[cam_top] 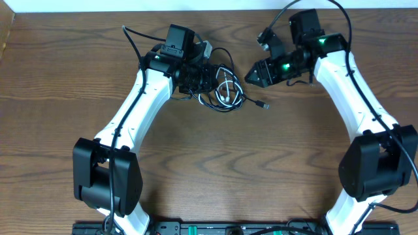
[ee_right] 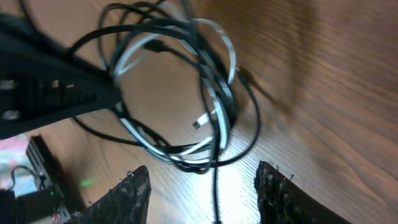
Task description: Untangle cables
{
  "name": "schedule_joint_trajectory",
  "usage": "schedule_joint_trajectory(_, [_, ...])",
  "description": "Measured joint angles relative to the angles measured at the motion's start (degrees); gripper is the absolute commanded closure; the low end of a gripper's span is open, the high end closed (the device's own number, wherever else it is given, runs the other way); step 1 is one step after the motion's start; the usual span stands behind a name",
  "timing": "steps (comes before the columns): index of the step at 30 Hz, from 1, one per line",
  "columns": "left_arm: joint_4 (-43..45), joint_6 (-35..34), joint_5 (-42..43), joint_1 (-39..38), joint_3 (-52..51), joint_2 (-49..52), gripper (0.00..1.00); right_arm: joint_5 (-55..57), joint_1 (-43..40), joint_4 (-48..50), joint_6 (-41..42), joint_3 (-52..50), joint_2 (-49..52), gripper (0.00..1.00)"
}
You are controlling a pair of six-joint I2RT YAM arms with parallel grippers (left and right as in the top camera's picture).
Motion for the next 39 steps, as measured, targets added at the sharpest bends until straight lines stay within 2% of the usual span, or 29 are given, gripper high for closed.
schedule_joint_trajectory(5, [0.0, 0.0, 0.0, 0.0, 0.0, 0.0, 0.93, 1.7, 3.3, 1.7, -0.4, 0.0, 0.6, 0.55])
schedule_joint_trajectory(13, [-0.5, 0.0, 0.0, 0.0, 0.0, 0.0, 0.93, 12.8, 8.5, 3.9, -0.5, 0.0, 4.9, 0.65])
schedule_joint_trajectory(16, [-1.1, 0.0, 0.0, 0.0, 0.0, 0.0, 0.93, 15.2, 8.9, 4.0, -0.5, 0.0, 7.5, 0.74])
schedule_joint_trajectory(21, [-1.1, 0.0, 0.0, 0.0, 0.0, 0.0, 0.92, 16.9, 8.9, 5.8, -0.6, 0.0, 9.1, 0.82])
schedule_joint_trajectory(26, [-1.1, -0.2, 0.0, 0.0, 0.0, 0.0, 0.93, 17.2, 9.3, 7.8, -0.7, 0.0, 10.1, 0.99])
schedule_joint_trajectory(33, [-1.2, -0.7, 0.0, 0.0, 0.0, 0.0, 0.93, 17.1, 9.8, 8.8, -0.1, 0.0, 11.9, 0.99])
schedule_joint_trajectory(39, [-1.1, -1.0, 0.1, 0.9, 0.0, 0.0, 0.93, 20.5, 8.4, 8.9, 9.3, 0.0, 11.9, 0.99])
